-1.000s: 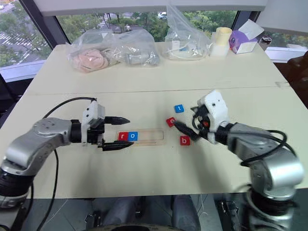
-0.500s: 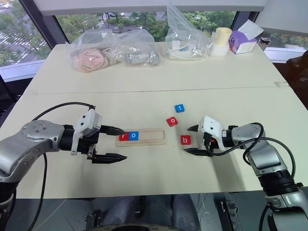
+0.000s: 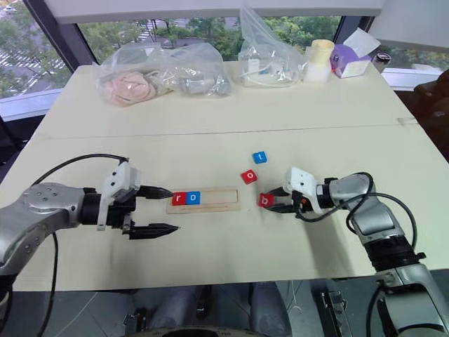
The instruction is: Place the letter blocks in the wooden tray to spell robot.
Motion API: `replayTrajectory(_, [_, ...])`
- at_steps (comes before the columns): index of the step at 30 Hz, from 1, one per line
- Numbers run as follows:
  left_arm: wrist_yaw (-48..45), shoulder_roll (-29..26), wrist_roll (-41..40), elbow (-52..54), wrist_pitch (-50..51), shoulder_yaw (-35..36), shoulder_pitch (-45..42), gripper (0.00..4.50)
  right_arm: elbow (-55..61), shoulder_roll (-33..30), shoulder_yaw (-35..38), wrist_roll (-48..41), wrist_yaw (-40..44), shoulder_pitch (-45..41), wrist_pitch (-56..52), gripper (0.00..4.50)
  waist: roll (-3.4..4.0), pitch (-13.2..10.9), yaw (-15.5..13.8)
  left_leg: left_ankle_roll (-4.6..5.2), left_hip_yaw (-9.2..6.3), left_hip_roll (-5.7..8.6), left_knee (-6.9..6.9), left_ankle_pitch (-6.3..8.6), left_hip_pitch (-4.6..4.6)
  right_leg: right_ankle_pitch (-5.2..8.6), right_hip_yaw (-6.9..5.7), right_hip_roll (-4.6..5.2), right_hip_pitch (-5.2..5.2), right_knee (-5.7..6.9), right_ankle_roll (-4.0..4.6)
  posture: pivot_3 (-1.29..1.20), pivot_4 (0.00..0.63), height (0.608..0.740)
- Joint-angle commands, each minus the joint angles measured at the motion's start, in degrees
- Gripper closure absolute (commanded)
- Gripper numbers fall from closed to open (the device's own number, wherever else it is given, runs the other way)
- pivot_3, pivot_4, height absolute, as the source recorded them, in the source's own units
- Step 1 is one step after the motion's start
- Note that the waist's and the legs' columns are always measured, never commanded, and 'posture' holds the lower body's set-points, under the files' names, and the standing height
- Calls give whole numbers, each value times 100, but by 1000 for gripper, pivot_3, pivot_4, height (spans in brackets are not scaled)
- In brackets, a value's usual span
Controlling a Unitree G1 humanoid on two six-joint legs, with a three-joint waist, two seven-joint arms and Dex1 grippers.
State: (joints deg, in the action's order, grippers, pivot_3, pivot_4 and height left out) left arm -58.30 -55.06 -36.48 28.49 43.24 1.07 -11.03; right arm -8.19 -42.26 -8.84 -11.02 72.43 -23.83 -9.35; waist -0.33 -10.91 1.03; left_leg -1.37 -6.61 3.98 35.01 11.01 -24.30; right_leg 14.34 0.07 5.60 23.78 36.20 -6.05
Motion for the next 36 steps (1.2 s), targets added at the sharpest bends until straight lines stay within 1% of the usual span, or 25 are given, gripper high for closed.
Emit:
replayTrajectory(1, [-253,-360,466,-497,-568,322,67,0,716,339,-167,-190,-150,-657,-676,3362,3,-1,24,0,1,-5,0,0,1,-2,2,-4,4,3,3,0,150,740])
replayTrajectory(2, [-290,-394,519,-613,-677,338,65,0,788,408,-247,-157,-160,-754,-807,3362,4,-1,8,-1,2,-12,-3,-1,0,-6,4,-8,11,3,10,0,150,740])
replayTrajectory(5, [-437,-442,452,-710,-737,438,113,0,818,877,-689,34,-356,-1230,-1328,3362,2,0,-35,-2,-1,-21,-6,-1,-1,-5,-3,-13,11,0,12,0,150,740])
replayTrajectory(7, [-424,-424,450,-668,-711,464,168,0,616,1244,-984,292,-590,-1543,-1381,3362,1,-1,-39,-3,0,-18,-6,-1,-8,-5,-4,-12,13,-6,11,0,150,740])
replayTrajectory(9, [-361,-383,470,-644,-698,490,221,0,458,1413,-1212,493,-628,-1694,-1269,3362,2,-1,-42,-4,2,-7,-6,-1,-18,-6,-2,-6,23,-6,9,0,150,740])
replayTrajectory(18, [-67,-225,403,-358,-590,564,432,0,-38,1667,-1717,841,-450,-1855,-936,3362,1,-1,-7,-7,2,1,-5,-4,-16,-10,0,-5,28,8,2,0,150,740])
replayTrajectory(20, [-45,-218,418,-353,-596,564,454,0,-137,1735,-1748,889,-435,-1878,-892,3362,1,-1,5,-9,1,-3,-6,-5,-14,-16,0,-10,30,13,-10,0,150,740])
replayTrajectory(29, [82,-105,428,-314,-580,511,445,0,-349,1937,-1732,960,-398,-1908,-814,3362,0,-1,-9,-11,2,-4,-4,-7,-13,-19,0,-12,30,13,-12,0,150,740])
replayTrajectory(31, [97,-85,434,-322,-582,498,425,0,-401,1973,-1720,1005,-452,-1927,-758,2319,0,-1,-4,-12,2,-4,-2,-7,-13,-19,0,-13,29,13,-12,0,150,740])
replayTrajectory(32, [105,-77,433,-328,-584,495,414,0,-419,1982,-1711,1026,-479,-1937,-717,1964,0,-1,-3,-12,1,-4,-3,-7,-13,-19,0,-13,29,13,-13,0,150,740])
replayTrajectory(35, [124,-58,436,-343,-594,491,394,0,-407,1990,-1648,1031,-517,-1965,-662,424,0,-1,-2,-13,1,-4,-4,-8,-13,-20,0,-13,30,14,-12,0,150,740])
replayTrajectory(36, [129,-48,442,-350,-598,484,384,0,-394,1986,-1621,1024,-538,-1976,-668,53,0,-1,-1,-13,2,-4,-4,-8,-13,-20,0,-13,29,14,-13,0,150,740])
